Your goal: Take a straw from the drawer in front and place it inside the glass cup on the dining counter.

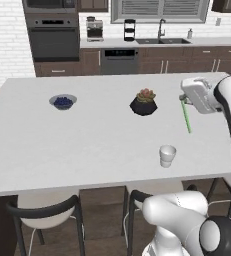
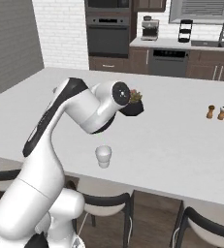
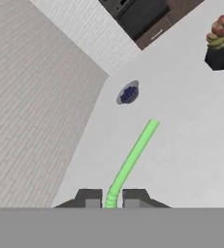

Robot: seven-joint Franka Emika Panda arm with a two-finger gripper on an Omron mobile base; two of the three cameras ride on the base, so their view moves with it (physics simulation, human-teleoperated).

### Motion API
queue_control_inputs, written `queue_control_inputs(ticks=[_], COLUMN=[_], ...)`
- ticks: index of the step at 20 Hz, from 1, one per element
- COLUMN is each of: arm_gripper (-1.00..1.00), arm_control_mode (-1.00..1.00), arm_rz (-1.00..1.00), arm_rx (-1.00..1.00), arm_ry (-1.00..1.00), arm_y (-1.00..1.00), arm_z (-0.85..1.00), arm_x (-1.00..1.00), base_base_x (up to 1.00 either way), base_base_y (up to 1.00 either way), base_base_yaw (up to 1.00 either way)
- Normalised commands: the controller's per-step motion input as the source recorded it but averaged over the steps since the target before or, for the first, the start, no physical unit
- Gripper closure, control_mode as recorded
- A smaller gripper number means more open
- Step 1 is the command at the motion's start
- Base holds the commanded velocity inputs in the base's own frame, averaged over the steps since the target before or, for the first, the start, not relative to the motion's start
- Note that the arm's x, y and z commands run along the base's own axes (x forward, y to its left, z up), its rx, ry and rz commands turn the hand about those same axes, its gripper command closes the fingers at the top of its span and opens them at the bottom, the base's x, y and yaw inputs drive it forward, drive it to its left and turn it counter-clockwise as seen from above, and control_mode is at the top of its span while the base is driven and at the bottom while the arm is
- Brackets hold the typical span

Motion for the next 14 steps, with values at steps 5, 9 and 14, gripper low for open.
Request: queue_control_inputs(ticks=[5,9,14], arm_gripper=[1.00,1.00,1.00], arm_control_mode=[-1.00,-1.00,-1.00], arm_rz=[0.00,0.00,0.01], arm_rx=[0.01,0.06,0.16], arm_ry=[0.04,0.09,0.09], arm_y=[0.00,0.00,-0.09], arm_z=[-0.27,-0.35,-0.35], arm_x=[0.53,0.51,0.30], base_base_x=[0.00,0.00,0.00], base_base_y=[0.00,0.00,0.00], base_base_yaw=[0.00,0.00,0.00])
